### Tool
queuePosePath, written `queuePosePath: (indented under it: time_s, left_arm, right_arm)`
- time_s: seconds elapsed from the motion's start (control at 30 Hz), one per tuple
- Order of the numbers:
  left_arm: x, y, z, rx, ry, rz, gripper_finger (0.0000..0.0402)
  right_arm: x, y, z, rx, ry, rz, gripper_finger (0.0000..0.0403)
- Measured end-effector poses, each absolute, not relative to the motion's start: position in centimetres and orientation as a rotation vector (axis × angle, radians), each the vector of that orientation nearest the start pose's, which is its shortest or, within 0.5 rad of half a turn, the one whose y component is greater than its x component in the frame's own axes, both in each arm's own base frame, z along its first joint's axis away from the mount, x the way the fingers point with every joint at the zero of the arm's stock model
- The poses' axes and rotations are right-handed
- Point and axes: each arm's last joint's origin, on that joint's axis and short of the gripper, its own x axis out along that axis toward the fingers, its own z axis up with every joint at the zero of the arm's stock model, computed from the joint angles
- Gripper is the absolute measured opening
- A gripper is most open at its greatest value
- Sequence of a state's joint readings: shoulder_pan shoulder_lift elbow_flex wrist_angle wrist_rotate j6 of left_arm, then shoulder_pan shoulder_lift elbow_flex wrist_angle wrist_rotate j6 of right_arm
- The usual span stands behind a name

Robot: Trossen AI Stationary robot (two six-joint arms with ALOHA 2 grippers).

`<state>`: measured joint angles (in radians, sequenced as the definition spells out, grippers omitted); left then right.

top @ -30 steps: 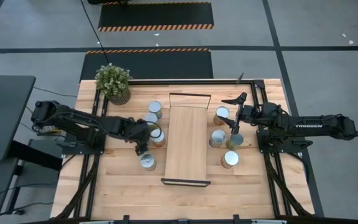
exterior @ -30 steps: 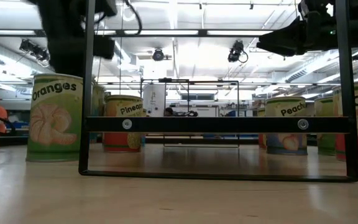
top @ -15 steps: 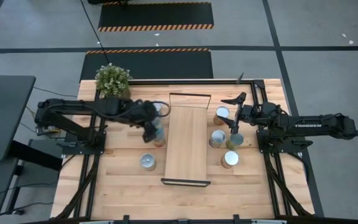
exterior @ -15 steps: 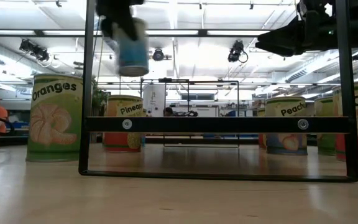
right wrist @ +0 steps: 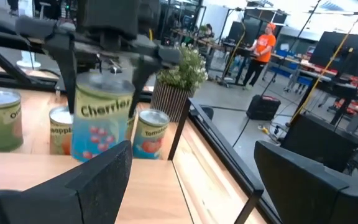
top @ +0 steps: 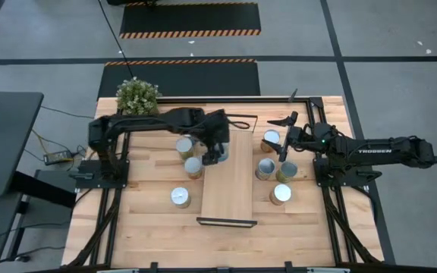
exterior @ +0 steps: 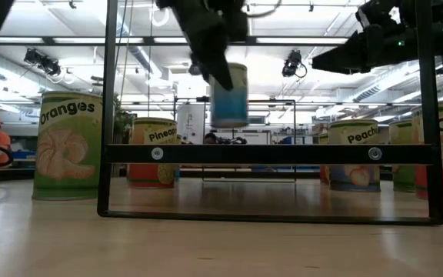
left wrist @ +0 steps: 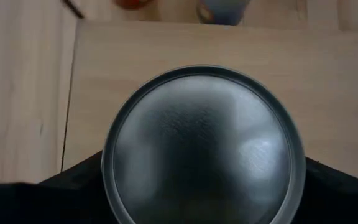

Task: Pick and place cans onto a shelf
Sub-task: Put the canned cherrys on the shelf

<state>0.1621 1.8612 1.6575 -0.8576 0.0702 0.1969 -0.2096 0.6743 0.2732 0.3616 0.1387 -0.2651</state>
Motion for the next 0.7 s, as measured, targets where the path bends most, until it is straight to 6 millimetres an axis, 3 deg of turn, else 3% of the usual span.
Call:
queuePosePath:
  time_s: [0.27, 0.4, 0.6, 0.7]
  left_arm:
    - [41.4, 6.7, 23.7, 0.115, 1.118, -0.182, 0.0319]
    - [42.0, 6.7, 23.1, 0.122, 1.105, -0.187, 0.0323]
    - [42.1, 6.7, 23.0, 0.086, 1.103, -0.154, 0.0387]
    - [42.1, 6.6, 23.6, 0.106, 1.11, -0.138, 0.039]
  right_arm:
    - [15.5, -3.7, 22.1, -0.282, 0.121, -0.342, 0.0346]
    - [15.5, -3.7, 22.1, -0.284, 0.12, -0.342, 0.0346]
    - [15.5, -3.7, 22.2, -0.284, 0.116, -0.343, 0.0346]
    - [15.5, -3.7, 22.2, -0.28, 0.115, -0.343, 0.0346]
